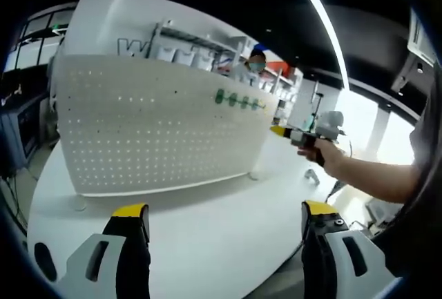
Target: Insert the hook assembly into the mounting plate slot until the hook locks in place.
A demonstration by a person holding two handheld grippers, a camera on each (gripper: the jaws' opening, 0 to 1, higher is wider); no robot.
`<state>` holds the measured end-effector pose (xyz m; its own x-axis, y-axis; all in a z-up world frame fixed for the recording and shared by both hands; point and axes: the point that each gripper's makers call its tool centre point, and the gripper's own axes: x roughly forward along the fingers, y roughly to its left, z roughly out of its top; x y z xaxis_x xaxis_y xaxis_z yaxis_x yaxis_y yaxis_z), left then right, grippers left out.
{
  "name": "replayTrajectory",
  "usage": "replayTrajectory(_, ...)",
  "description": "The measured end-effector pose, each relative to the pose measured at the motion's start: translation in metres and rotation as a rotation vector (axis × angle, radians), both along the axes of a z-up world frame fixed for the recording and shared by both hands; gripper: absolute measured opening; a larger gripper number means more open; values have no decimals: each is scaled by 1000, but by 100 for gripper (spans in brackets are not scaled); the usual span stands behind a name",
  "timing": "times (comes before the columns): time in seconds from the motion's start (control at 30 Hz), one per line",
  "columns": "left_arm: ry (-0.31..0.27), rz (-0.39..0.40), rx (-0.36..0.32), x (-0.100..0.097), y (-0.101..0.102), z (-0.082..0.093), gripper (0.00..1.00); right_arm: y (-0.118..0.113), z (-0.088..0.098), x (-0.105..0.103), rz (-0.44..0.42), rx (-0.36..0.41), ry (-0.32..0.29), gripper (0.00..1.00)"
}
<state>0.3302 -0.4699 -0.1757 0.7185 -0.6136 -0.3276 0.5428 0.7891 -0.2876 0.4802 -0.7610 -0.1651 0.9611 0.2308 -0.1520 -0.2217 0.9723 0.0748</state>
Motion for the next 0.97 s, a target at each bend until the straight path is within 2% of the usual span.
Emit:
replayTrajectory(0.1,2,1,2,-1,1,-1,93,13,-14,-16,32,0,32,49)
replayTrajectory(0.3,6,6,4,-2,2,-4,94,40,-34,-49,90,0,77,52)
replayTrajectory(0.47,11,9,11,-2,3,-6,95,50,-42,-67,96,23,100,61)
replayTrajectory(0.53,12,10,9,-2,3,-7,96,57,-50,-77,113,10,112,67)
replayTrajectory(0.57,13,9,10,-3,2,-8,96,59,-60,-84,115,-18,147,68)
replayTrajectory(0.67,14,8,10,-3,1,-8,96,65,-70,-96,126,33,171,71)
replayTrajectory(0.73,13,6,12,-4,1,-8,96,66,-76,-102,135,19,188,73)
replayTrajectory(0.97,17,6,17,-6,2,-10,96,74,-77,-120,165,27,207,74)
